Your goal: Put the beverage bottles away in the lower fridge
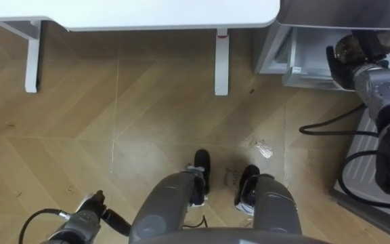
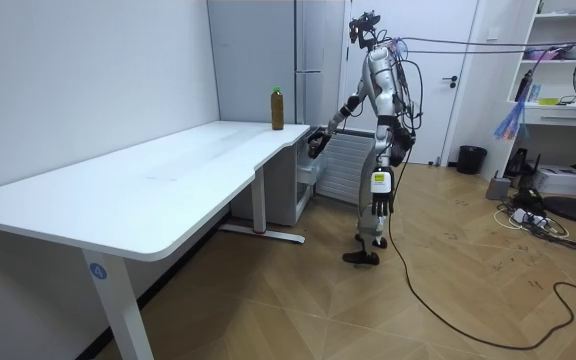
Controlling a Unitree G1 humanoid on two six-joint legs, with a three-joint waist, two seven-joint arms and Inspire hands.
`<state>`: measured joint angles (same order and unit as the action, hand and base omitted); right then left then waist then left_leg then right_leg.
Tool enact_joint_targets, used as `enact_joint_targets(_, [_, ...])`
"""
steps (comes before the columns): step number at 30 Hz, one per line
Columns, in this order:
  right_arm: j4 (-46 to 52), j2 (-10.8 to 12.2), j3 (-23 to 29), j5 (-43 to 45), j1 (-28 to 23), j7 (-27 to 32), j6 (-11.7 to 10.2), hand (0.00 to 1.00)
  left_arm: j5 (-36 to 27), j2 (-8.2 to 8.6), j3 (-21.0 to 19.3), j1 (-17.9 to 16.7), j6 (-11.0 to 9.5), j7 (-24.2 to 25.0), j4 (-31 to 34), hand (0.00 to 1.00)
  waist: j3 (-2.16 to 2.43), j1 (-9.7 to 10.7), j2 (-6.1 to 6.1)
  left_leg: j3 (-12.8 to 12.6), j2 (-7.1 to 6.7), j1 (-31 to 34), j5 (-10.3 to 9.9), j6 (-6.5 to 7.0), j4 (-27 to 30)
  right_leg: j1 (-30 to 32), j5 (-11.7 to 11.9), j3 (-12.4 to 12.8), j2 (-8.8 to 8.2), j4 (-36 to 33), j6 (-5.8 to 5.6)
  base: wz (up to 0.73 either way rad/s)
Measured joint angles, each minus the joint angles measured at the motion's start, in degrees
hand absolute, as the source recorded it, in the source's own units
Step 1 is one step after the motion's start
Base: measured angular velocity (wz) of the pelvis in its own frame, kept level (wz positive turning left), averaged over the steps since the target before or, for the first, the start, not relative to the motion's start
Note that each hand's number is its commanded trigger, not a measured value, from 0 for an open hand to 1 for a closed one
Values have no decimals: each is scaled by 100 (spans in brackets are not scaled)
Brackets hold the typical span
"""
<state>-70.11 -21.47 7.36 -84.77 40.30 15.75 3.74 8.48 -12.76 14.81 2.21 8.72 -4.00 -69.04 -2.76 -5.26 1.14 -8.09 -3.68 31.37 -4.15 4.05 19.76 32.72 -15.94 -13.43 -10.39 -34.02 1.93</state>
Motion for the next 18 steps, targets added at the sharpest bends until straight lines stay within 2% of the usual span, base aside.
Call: enact_joint_targets(18, [0,-57,-152,-6,0,53,-7,0,-5,0,52,-1,1,2,2,0,2,-8,5,4,-3,9,0,0,12,2,-6,-7,-9,-29,6,0])
